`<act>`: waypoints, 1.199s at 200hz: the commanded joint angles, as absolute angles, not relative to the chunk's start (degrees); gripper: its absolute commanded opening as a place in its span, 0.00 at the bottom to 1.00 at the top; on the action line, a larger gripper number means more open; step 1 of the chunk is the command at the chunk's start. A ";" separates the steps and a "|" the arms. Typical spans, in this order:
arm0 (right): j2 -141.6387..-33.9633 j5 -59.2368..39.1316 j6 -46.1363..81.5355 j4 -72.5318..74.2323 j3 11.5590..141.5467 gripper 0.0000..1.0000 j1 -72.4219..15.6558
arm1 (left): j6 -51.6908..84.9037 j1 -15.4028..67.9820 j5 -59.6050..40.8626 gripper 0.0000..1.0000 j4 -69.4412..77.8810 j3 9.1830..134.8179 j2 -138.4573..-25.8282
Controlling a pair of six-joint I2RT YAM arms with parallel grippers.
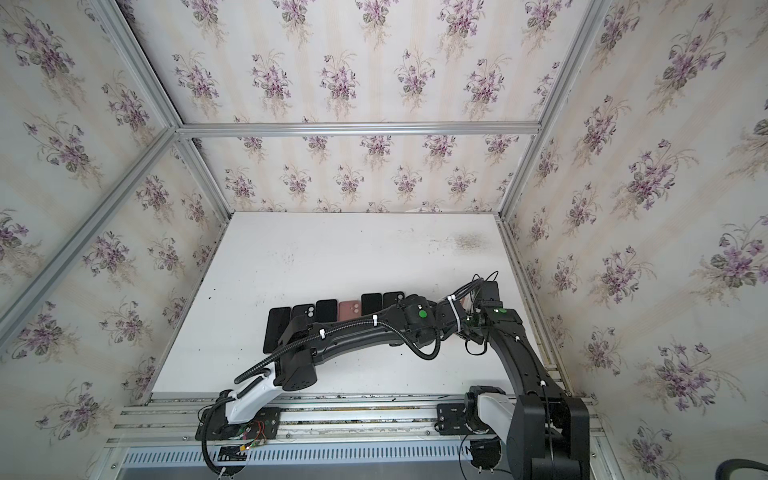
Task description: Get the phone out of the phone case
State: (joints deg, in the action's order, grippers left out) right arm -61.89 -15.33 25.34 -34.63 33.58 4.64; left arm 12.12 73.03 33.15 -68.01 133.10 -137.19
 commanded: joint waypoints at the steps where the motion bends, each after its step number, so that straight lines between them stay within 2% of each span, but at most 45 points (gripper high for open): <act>1: -61.52 -16.88 27.53 -30.67 32.40 0.00 4.85 | 12.12 73.30 37.23 0.07 -68.09 134.98 -138.77; 56: -61.32 -20.38 30.66 -25.37 28.43 0.00 4.92 | 10.27 73.91 38.82 0.12 -66.97 135.42 -141.85; 178: -67.20 -23.16 31.95 -19.30 27.59 0.00 5.10 | 9.24 74.27 31.58 0.19 -59.25 137.67 -146.17; 240: -71.26 -22.63 30.20 -16.91 28.77 0.00 5.27 | 10.56 72.65 22.37 0.26 -51.77 138.24 -145.12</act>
